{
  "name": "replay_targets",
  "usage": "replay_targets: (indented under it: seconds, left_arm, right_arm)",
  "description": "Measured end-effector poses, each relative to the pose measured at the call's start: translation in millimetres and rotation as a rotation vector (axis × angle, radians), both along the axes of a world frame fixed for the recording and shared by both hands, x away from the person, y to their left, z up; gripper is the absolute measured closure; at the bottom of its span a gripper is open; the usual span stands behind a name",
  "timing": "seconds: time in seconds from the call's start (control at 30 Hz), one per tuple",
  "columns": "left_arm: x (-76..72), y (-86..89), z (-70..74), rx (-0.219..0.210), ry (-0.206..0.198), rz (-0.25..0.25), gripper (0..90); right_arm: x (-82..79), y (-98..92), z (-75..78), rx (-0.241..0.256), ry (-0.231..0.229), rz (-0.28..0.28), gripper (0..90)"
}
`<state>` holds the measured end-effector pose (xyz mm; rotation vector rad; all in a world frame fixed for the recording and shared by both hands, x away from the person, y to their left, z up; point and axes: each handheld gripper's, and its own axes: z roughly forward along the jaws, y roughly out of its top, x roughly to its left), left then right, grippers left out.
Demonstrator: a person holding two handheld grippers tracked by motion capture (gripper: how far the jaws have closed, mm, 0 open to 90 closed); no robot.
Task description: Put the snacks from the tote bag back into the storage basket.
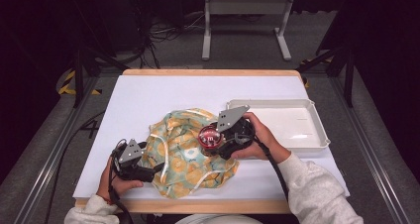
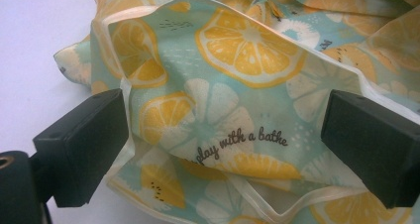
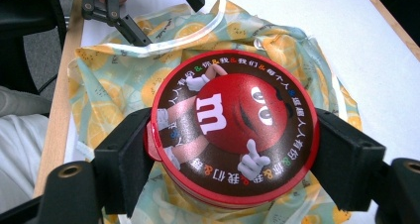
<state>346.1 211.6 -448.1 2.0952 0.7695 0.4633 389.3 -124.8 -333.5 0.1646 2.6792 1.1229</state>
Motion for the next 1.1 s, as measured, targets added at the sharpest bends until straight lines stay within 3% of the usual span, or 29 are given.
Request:
replay_targets:
  seconds: [0.5, 0.77, 1.1]
  left_arm:
    - [0.1, -1.0, 0.2, 0.004, -0.001, -0.001, 5.1]
    - [0.4, -2.5, 0.5, 0.011, -0.002, 0.000, 5.1]
    - [0.0, -2.7, 0.7, 0.015, -0.003, -0.001, 5.1]
  right_arm:
    - [0.6, -31.7, 17.5, -0.009, -0.019, -0.042, 24.1]
    - [5.4, -66.6, 24.5, -0.067, 0.000, -0.089, 24.1]
    - [14.8, -83.1, 21.6, -0.154, 0.007, -0.129, 24.1]
